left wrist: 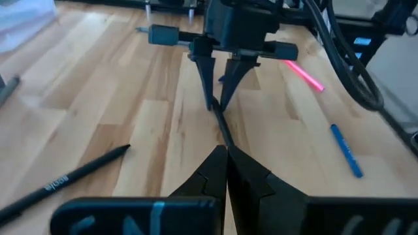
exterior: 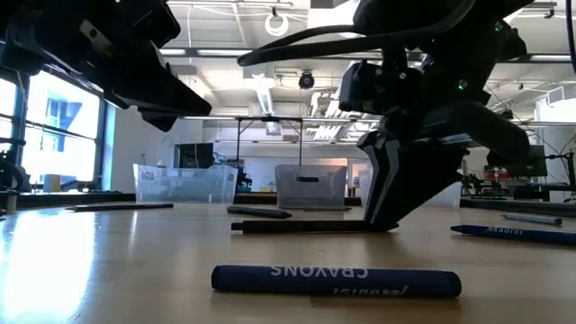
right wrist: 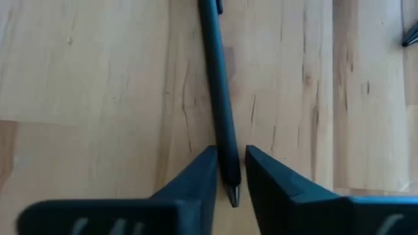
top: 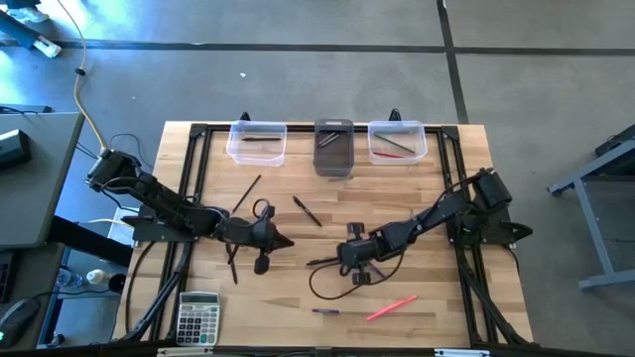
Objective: Sort crayons/erasers/pens/pencils in bins
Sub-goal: Put the black pen into the left transparent bin
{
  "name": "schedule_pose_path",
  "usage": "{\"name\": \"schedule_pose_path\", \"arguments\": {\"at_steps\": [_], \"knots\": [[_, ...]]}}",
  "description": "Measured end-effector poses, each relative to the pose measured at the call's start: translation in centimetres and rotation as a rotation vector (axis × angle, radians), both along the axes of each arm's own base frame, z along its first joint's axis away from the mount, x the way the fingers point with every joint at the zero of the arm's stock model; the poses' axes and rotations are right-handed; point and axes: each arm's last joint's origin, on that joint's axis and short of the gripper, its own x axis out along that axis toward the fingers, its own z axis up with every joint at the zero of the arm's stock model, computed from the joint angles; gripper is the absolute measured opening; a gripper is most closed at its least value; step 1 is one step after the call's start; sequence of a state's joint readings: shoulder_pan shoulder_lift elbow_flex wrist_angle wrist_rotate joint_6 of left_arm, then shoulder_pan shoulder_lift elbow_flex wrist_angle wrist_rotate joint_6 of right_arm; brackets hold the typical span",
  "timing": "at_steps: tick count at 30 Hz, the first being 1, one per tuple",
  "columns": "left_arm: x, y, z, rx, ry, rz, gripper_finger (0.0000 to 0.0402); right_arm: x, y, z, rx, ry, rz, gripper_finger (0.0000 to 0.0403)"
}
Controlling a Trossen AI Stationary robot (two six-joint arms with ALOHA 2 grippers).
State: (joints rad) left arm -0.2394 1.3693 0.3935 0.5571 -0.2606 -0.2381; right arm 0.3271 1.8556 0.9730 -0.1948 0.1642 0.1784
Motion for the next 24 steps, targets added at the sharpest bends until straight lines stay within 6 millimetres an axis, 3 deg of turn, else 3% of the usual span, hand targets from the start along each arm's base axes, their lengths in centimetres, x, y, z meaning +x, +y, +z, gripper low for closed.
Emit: {"name": "schedule_pose_path", "arguments": {"at_steps": [5,12,24], "knots": [[0.0,-0.1,-0.1,-0.088,0.007,-0.003,0.0015,0.0,0.0,0.0,0.001,-0.004,0.003,0.0014],[0.2,-0.3,0.7,-0.151,-0.082,0.042,0.0056,-0.1,0.1,1.0,-0.007,-0.063,-0.015,0.0013],[-2.0,0.0,6.0,-0.039,-0.332,0.069,0.0087,1.3,1.2,2.6,0.092,-0.328,-0.032,0.0010]]}}
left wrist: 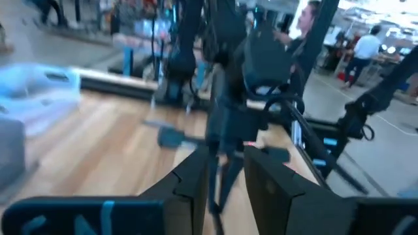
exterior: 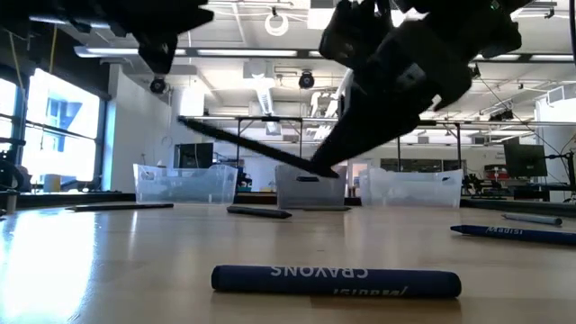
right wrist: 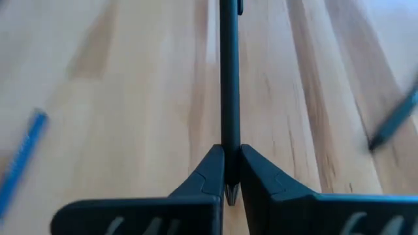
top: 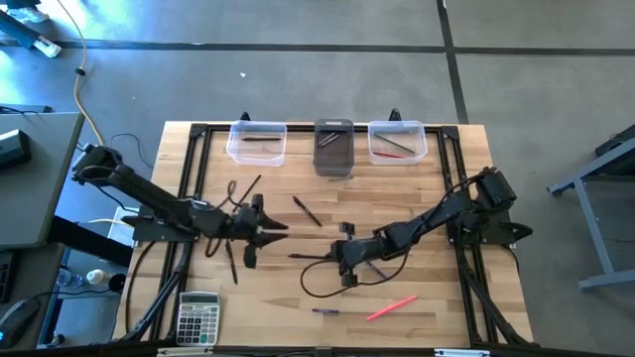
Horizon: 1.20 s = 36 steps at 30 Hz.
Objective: Sort crayons/erasers/pens/pencils in bins
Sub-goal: Put the black pen into the left transparent bin
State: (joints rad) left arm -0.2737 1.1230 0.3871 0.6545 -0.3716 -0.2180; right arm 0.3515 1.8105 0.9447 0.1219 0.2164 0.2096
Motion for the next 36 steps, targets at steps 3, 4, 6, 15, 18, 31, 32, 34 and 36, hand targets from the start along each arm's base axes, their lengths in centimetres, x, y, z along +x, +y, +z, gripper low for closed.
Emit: {"name": "schedule_pose_path", "arguments": {"at_steps": [3,4,6,15,18,31,32,34,36], "knots": [[-0.9,0.2,0.2,0.016,-0.024,0.033,0.0086,-0.7,-0.4,-1.0,0.094,-0.131,0.024,0.0010],[-1.2,0.3,0.1,0.014,-0.030,0.042,0.0085,-1.1,-0.7,-1.3,0.132,-0.196,0.029,0.0010],[-1.7,0.5,-0.1,0.005,-0.062,0.056,0.0084,-1.9,-1.6,-1.5,0.197,-0.347,0.016,0.0009],[-1.7,1.0,0.2,-0.076,-0.194,0.009,0.0086,-3.5,-4.7,0.9,0.336,-0.795,0.031,0.0009],[-1.2,0.8,0.6,-0.076,-0.205,-0.002,0.0099,-2.8,-4.7,1.7,0.336,-0.832,0.053,0.0009],[3.7,-0.7,3.6,0.033,-0.236,-0.074,0.0172,-1.0,-4.1,4.2,0.329,-0.929,0.115,0.0009],[4.1,-0.8,3.9,0.041,-0.243,-0.073,0.0172,-0.9,-4.1,4.3,0.328,-0.930,0.115,0.0009],[4.9,-1.0,4.2,0.062,-0.247,-0.083,0.0172,-0.9,-4.1,4.3,0.328,-0.932,0.116,0.0009],[5.5,-1.2,4.4,0.079,-0.246,-0.096,0.0172,-0.9,-4.1,4.3,0.330,-0.935,0.123,0.0009]]}}
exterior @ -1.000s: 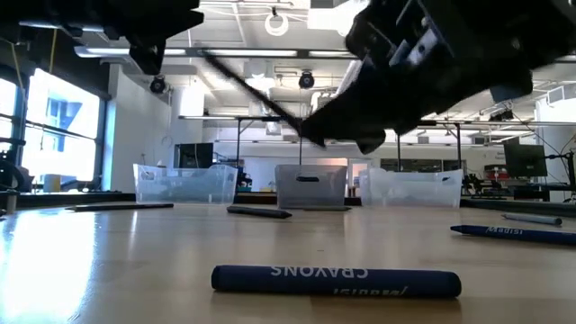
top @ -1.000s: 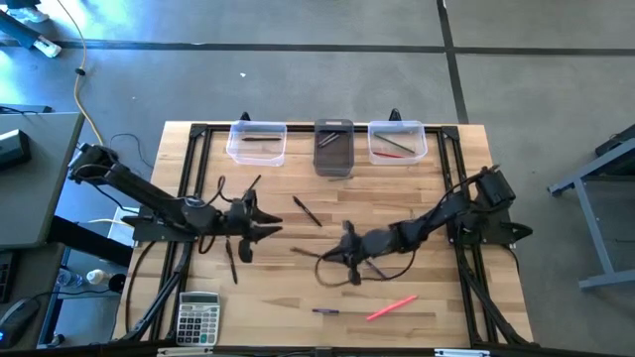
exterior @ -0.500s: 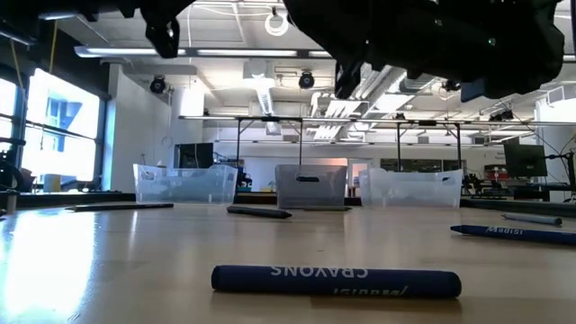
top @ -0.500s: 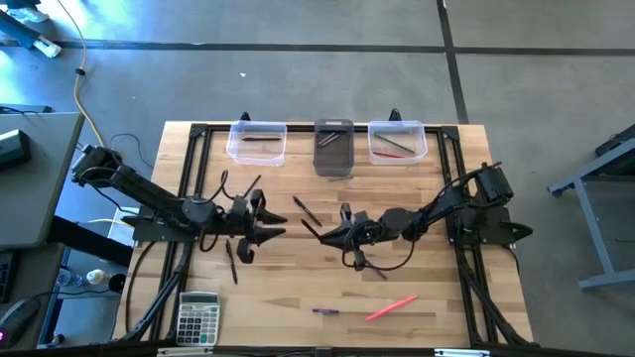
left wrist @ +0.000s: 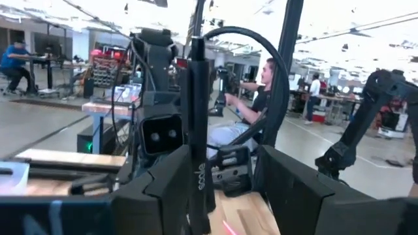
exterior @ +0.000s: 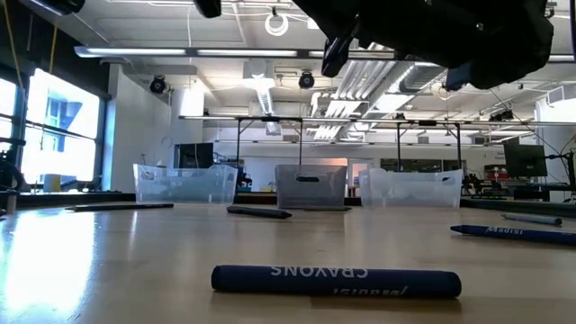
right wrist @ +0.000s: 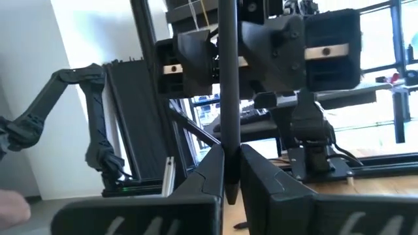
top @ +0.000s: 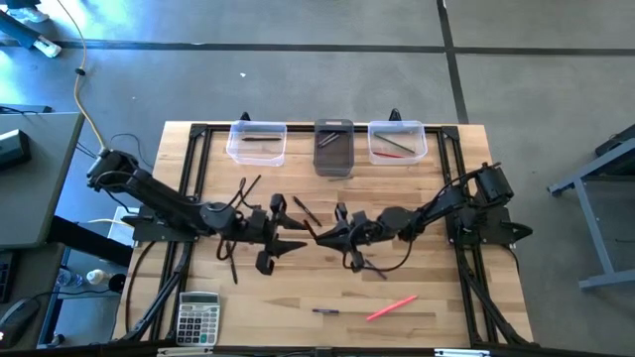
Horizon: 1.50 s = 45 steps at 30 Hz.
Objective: Sort crayons/erasers/pens/pencils in bins
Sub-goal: Put the black pen into the left transparent bin
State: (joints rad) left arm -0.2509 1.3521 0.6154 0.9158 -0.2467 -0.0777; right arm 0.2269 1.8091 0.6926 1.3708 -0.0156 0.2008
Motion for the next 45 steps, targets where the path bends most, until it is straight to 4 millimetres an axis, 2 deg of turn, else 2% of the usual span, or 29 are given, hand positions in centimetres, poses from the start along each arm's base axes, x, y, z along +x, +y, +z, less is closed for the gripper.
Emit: {"name": "schedule_pose_path", "arguments": {"at_steps": [4,7,15,18,20,29,34,39,45], "knots": [[1.0,-0.2,0.4,0.050,-0.008,0.009,0.0169,0.0,0.0,0.0,-0.001,-0.004,0.002,0.0009],[1.5,-0.2,0.8,0.075,-0.015,0.026,0.0152,0.0,0.1,0.1,-0.004,-0.013,0.003,0.0009],[1.7,0.4,1.0,0.091,-0.026,0.047,0.0066,0.0,0.1,0.2,-0.020,-0.023,-0.005,0.0012],[1.8,0.8,1.0,0.080,-0.028,0.046,0.0025,0.0,0.0,0.2,-0.019,-0.022,-0.011,0.0025],[1.8,1.0,1.1,0.085,-0.031,0.024,0.0012,0.0,0.0,0.2,-0.020,-0.019,-0.011,0.0042],[1.0,1.2,2.3,0.146,-0.061,0.046,0.0010,0.3,-0.1,-1.6,-0.047,0.158,-0.071,0.0158],[-0.6,2.0,3.6,0.206,0.010,0.189,0.0009,0.3,-0.2,-2.0,-0.080,0.194,-0.120,0.0208],[-2.6,3.2,4.6,0.240,0.170,0.322,0.0008,0.2,-0.7,-1.6,-0.179,0.223,-0.143,0.0219],[-3.9,6.0,6.0,0.297,0.445,0.544,0.0008,-0.5,-2.2,-2.1,-0.284,0.460,-0.206,0.0194]]}}
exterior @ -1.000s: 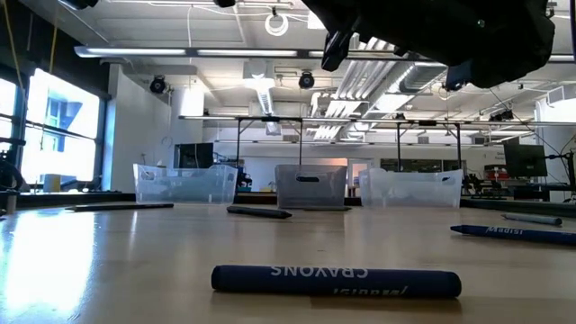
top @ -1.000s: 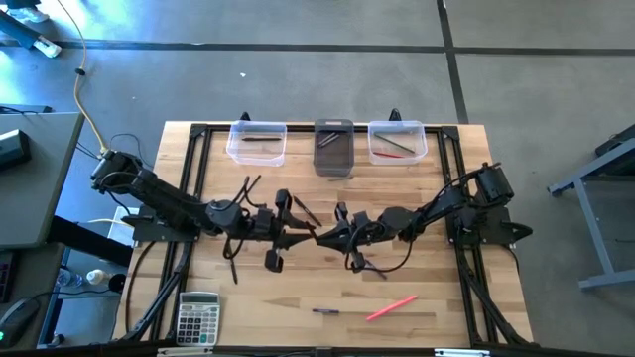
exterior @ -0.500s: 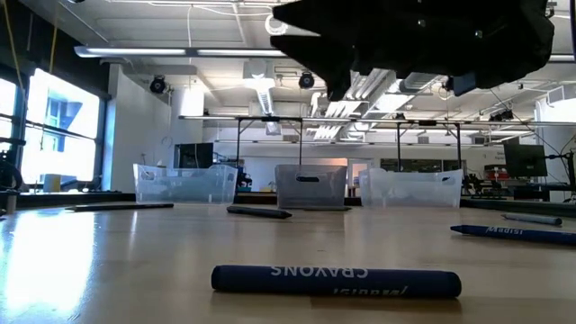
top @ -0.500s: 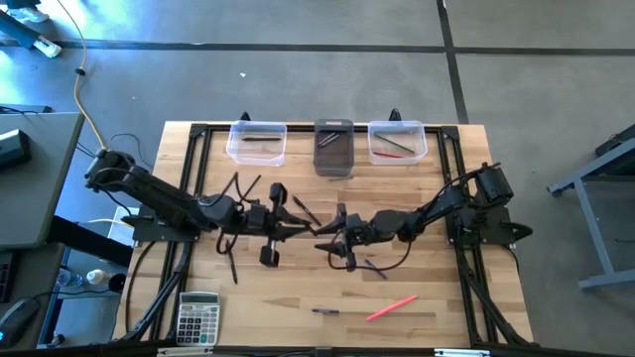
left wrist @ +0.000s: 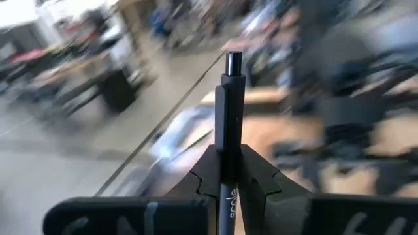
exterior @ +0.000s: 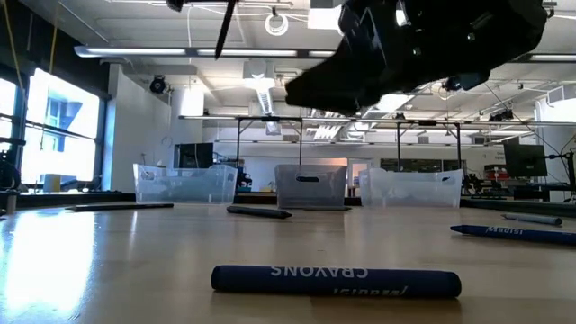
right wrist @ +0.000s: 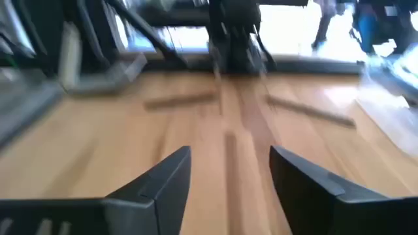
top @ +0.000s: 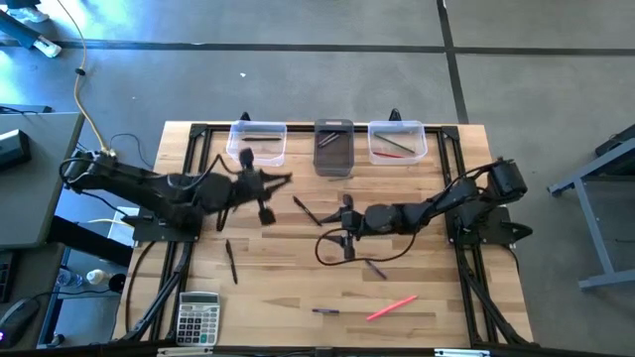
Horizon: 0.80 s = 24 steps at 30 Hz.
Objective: Sort crayons/erasers/pens/pencils in bins
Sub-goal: Put the black pen into the left transparent bin
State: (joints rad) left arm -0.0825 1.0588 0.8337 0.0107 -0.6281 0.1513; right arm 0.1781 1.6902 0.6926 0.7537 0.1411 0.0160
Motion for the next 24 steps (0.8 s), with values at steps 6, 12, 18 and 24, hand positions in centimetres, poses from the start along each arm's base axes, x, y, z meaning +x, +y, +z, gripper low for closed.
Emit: {"name": "schedule_pose_path", "arguments": {"at_steps": [6,12,18,24], "knots": [[-0.6,4.0,0.9,-0.016,0.247,0.193,0.0008,-1.2,-0.5,-1.2,-0.124,0.188,-0.093,0.0115],[-1.4,8.8,1.0,-0.112,0.425,0.339,0.0008,-2.3,-0.6,-2.4,-0.134,0.227,-0.084,0.0016],[-1.8,14.4,-1.2,-0.163,0.606,0.398,0.0008,-3.0,-0.8,-3.0,-0.142,0.204,-0.079,0.0018],[-2.7,20.5,-5.5,-0.250,0.810,0.449,0.0008,-3.0,-0.8,-3.1,-0.150,0.206,-0.075,0.0004]]}}
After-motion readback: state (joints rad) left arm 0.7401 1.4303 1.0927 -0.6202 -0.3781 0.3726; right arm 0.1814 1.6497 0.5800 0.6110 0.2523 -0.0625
